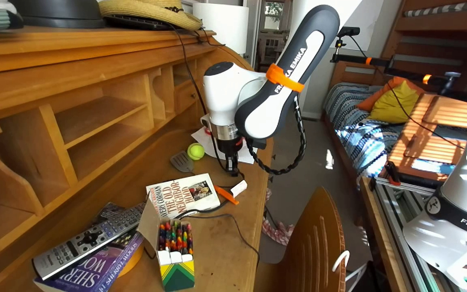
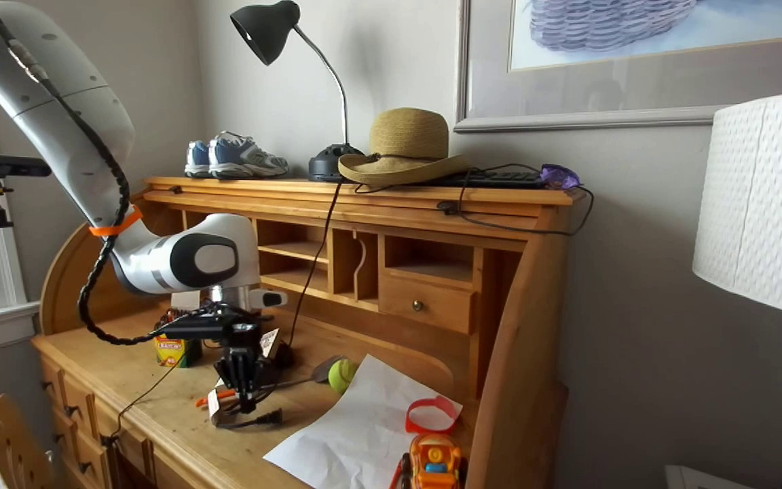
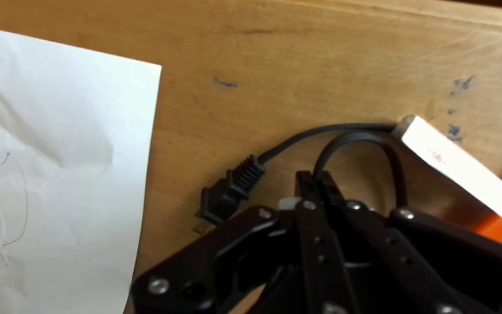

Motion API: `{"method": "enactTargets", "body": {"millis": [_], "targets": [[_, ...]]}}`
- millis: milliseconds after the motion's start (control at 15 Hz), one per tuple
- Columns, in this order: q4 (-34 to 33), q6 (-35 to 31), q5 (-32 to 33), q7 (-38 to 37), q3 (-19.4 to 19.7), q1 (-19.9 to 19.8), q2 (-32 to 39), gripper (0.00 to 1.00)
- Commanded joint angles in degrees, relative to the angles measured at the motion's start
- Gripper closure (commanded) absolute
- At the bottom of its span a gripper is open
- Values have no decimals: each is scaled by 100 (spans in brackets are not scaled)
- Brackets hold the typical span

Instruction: Put the cable on the top

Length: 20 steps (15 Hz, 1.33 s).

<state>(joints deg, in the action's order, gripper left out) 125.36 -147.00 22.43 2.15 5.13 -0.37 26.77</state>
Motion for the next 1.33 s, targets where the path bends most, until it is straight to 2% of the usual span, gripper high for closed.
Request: {"method": "enactTargets", "body": {"millis": [0,267,600,800,1000,1267], "targets": [[61,-64,-65,383,-140,38,-22,99],[133,-31,-460,1630,-751,-206,-53,99],[309,-58,-1291,3211,-1335,-794,-300,99],[514,-197,-2087,4346,-1725,-1299,-513,99],[776,-564,-3187,5681,-2172,-1808,-729,99],[932,-759,-4884,7360,-3224,-2890,-889,99]]}}
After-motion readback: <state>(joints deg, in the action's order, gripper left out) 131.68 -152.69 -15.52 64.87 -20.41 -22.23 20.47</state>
